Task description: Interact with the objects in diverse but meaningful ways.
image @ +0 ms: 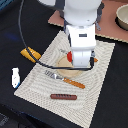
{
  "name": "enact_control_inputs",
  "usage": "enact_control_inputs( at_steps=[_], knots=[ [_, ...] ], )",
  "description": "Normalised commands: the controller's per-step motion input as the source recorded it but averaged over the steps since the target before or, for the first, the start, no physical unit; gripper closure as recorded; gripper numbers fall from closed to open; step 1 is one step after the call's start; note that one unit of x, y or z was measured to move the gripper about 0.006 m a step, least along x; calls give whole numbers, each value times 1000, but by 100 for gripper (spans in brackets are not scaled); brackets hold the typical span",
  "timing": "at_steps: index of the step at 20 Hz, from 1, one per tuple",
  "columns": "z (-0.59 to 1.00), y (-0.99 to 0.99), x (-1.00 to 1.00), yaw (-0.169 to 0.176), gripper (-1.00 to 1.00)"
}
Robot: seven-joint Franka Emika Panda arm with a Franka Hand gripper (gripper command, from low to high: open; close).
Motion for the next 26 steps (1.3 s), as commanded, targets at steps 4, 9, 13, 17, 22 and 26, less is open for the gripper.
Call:
enact_control_inputs(
  at_steps=[4, 9, 13, 17, 22, 26],
  knots=[
    [-273, 30, 0, 0, 100],
    [-281, 93, 0, 4, 100],
    [-72, 161, 0, 1, 100],
    [-39, 192, 34, 0, -100],
    [223, 211, 51, 0, -100],
    [97, 194, 0, 3, -100]
  ],
)
